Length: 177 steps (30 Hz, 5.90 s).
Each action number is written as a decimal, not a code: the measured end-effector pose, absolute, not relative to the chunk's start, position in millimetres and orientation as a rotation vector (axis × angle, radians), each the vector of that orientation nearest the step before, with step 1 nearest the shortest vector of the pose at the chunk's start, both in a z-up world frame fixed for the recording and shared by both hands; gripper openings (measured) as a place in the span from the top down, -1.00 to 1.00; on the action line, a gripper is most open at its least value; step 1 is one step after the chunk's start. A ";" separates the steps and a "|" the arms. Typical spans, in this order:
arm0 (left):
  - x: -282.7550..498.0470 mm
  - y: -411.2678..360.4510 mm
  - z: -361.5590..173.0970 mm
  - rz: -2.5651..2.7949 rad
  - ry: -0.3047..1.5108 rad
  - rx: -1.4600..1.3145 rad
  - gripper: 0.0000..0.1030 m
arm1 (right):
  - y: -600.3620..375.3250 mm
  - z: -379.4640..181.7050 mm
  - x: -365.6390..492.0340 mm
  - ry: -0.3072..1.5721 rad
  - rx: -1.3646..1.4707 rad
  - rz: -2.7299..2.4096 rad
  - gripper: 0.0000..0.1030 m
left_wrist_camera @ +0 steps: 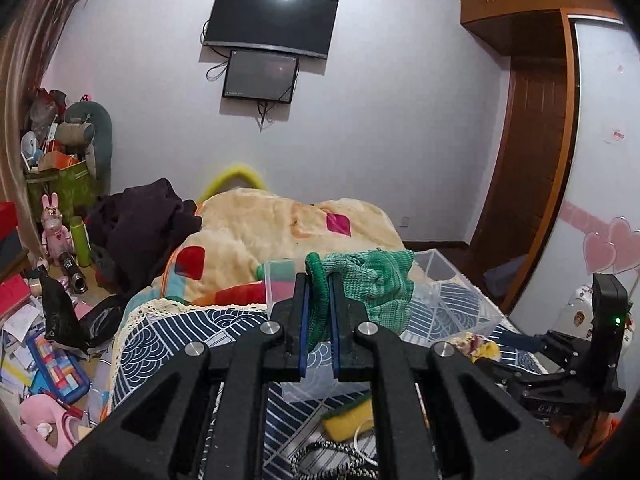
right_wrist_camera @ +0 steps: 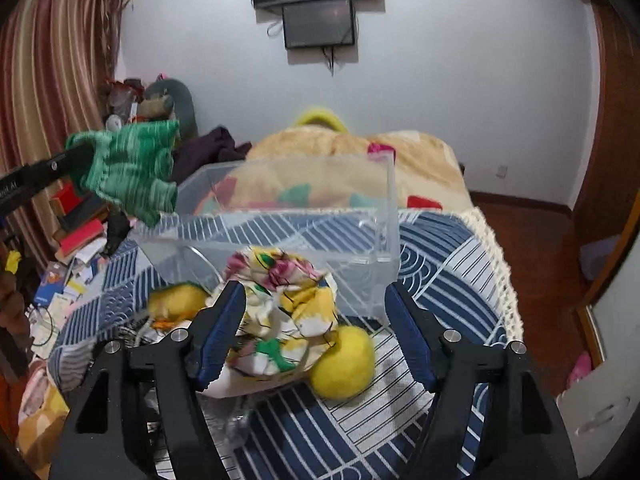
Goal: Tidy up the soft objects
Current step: 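Lower the green knitted cloth into the clear box and open the left tool, then grasp the floral cloth with the right tool and drop it into the box, then grasp the yellow sponge with the left tool while the right tool grasps the yellow felt ball, then release the sponge into the box with the left tool while the right tool releases the ball there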
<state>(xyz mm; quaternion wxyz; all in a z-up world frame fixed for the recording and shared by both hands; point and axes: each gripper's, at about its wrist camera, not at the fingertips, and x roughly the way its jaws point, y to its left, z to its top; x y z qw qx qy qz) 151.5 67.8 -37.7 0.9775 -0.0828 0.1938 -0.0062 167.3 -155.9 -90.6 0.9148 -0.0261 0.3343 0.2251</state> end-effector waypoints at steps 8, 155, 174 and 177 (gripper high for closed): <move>184.7 58.5 -62.2 -0.005 0.469 -0.146 0.85 | -150.4 -100.0 165.6 0.727 -0.072 0.531 0.78; 205.5 43.1 -82.8 -0.085 0.736 -0.039 -0.48 | -126.5 -71.2 197.9 0.696 -0.135 0.556 -0.39; 134.9 51.7 -136.8 -0.105 0.847 -0.046 -0.79 | -138.8 -120.5 174.1 0.863 -0.038 0.677 -0.65; 129.9 54.0 -152.3 -0.111 0.883 -0.068 -0.79 | -137.0 -122.6 168.5 0.861 -0.031 0.702 -0.36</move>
